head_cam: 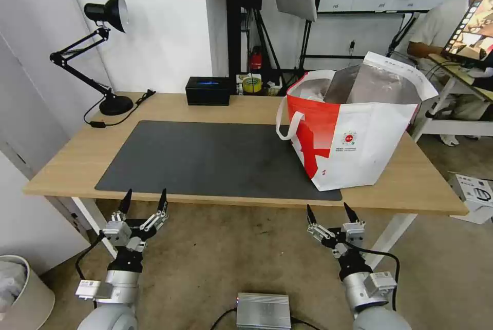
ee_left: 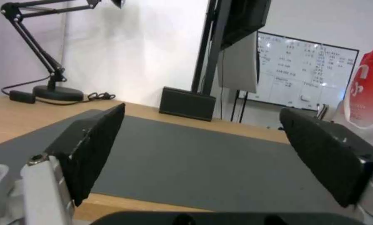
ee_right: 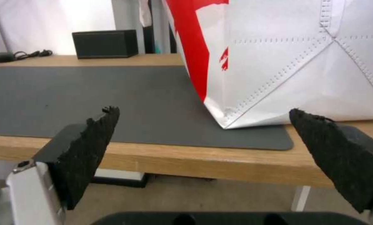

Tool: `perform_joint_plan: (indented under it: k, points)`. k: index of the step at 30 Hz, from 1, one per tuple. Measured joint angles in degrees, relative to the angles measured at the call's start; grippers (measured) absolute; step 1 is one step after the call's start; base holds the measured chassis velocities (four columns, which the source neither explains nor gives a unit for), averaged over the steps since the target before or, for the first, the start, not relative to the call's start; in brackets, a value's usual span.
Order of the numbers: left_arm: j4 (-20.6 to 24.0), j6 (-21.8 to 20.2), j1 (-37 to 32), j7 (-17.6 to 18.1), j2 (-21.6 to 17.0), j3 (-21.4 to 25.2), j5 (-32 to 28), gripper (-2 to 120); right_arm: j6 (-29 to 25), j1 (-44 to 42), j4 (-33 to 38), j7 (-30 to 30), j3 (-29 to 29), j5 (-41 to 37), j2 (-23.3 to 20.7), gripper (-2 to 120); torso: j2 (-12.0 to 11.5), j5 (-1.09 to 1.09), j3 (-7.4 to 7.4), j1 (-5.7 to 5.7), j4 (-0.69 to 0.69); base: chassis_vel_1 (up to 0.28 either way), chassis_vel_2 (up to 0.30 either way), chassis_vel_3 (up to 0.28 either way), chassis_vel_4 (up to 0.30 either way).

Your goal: Pick up the trash from the table and place it into the takeout bag.

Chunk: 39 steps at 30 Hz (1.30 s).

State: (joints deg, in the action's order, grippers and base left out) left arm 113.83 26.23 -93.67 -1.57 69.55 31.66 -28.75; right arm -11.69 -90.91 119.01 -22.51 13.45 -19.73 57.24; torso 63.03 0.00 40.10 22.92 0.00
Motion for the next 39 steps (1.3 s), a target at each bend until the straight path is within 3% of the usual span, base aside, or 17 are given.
perform_joint_plan:
  k: [39]
  points:
    - [-0.29, 0.27, -0.87, 0.23, 0.29, 0.09, 0.55, 100, 0.0, 0.0, 0.0, 0.0, 0.0, 0.0, 0.0, 100, 0.0, 0.0, 0.0, 0.0, 0.0, 0.0, 0.0, 0.0, 0.0]
